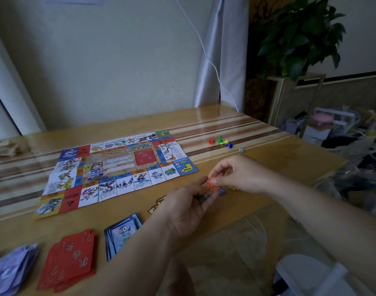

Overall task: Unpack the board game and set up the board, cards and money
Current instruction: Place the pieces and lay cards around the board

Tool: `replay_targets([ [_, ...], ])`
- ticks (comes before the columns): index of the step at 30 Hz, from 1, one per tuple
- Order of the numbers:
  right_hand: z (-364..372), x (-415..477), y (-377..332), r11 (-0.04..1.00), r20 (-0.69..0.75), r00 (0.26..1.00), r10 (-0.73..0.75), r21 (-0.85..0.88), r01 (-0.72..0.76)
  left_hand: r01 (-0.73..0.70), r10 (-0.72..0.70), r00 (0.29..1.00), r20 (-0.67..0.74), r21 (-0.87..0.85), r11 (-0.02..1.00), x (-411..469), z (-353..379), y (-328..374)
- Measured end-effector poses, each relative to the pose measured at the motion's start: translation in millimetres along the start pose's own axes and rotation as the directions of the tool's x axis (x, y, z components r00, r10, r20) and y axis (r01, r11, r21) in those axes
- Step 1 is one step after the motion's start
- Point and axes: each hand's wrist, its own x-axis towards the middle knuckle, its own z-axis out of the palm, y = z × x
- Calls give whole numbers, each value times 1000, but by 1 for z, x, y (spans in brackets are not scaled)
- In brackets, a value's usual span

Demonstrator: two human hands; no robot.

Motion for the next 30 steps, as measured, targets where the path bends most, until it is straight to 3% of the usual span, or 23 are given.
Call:
replay_targets([
  [10,-11,-4,6,990,79,997,-6,-137,17,-3,9,997,-73,71,997,9,13,-9],
  [13,-19,-5,13,999,42,999,15,34,-16,-3,5,998,-62,27,1000,12,15,-9],
  [16,-35,0,31,984,-101,989,109,151,-93,6,-8,998,-60,-27,1000,13,18,-7],
  [23,-42,4,70,963,-145,958,249,-66,-260,-20,17,999,-46,-53,998,15,19,-5],
  [30,-31,3,86,943,-223,950,217,-202,-263,-4,1,999,-43,-53,999,17,10,-4],
])
